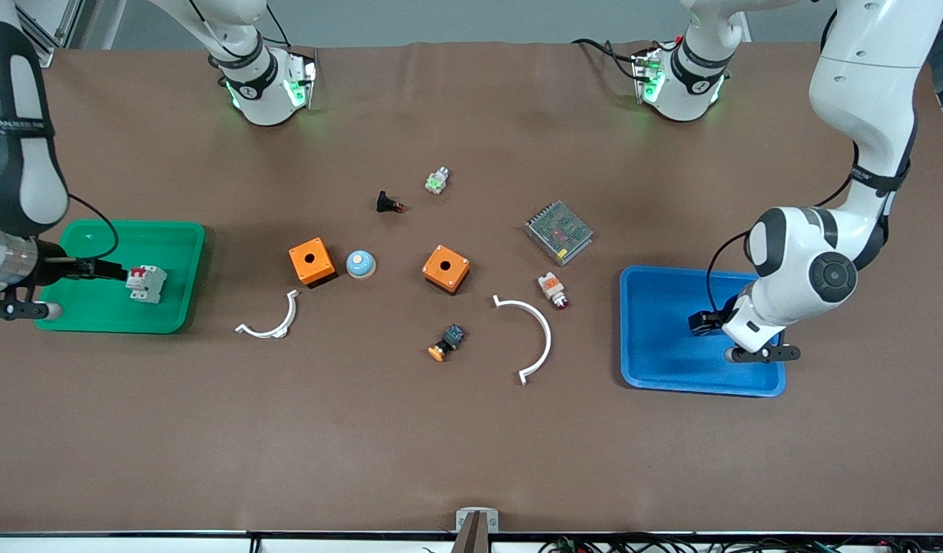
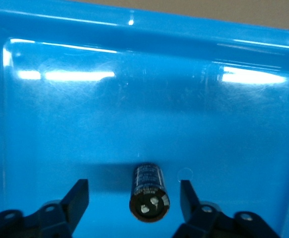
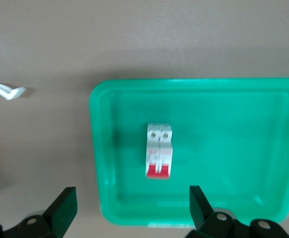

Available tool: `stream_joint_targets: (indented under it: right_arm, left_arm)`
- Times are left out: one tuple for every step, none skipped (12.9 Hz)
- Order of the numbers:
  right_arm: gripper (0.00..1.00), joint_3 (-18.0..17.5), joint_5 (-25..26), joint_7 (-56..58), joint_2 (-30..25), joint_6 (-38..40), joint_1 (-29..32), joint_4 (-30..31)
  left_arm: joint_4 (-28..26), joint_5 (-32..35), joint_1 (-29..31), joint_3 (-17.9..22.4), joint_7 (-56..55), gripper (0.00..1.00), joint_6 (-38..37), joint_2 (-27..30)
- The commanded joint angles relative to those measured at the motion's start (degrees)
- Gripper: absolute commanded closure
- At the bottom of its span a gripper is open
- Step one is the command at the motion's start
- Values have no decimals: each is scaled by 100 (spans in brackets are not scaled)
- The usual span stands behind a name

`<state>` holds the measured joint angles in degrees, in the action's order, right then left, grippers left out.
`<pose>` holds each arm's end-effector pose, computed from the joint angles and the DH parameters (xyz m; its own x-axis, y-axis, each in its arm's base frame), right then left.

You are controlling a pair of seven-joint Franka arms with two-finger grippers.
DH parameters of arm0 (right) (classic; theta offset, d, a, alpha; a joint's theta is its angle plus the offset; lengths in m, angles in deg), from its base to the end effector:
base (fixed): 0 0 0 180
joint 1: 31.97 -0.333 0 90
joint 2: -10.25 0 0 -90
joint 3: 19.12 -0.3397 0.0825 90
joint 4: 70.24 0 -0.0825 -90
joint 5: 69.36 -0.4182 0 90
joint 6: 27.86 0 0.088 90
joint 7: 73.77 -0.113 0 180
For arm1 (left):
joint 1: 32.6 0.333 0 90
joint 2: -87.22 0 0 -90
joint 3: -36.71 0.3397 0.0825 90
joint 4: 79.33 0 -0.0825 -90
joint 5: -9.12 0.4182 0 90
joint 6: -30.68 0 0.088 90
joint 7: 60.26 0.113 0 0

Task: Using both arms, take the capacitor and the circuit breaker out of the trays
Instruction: 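Lower the right gripper to the breaker while the left gripper reaches the capacitor, then close both grippers on the breaker and capacitor and lift them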

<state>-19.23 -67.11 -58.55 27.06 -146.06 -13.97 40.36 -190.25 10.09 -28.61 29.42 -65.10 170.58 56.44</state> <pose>0.5972 -0.1952 0.3202 0.9864 -0.0239 -0.1627 -0.0263 -0.9996 -0.0125 0.6527 -0.0351 0.1925 0.9991 0.0298 -0.0315 0.0314 -0.9982 0.0519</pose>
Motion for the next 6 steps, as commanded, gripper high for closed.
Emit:
stream_joint_targets:
  right_arm:
    - [0,-103,38,410,75,-903,273,619]
    - [0,-103,38,489,199,-1141,326,708]
    - [0,-103,38,560,287,-1422,353,822]
    - [0,-103,38,656,401,-1773,406,962]
    - [0,-103,38,814,498,-2046,484,1033]
    - [8,-103,38,989,621,-2197,564,1042]
  left_arm:
    - [62,-35,-30,-19,-60,30,-7,-77]
    - [62,-27,-30,-10,-52,36,-7,-104]
    - [53,-27,-38,-19,-52,49,-7,-104]
    - [62,-27,-56,-19,-52,62,-7,-104]
    - [62,-27,-56,-19,-52,76,-7,-104]
    - [62,-27,-56,-28,-52,86,-7,-104]
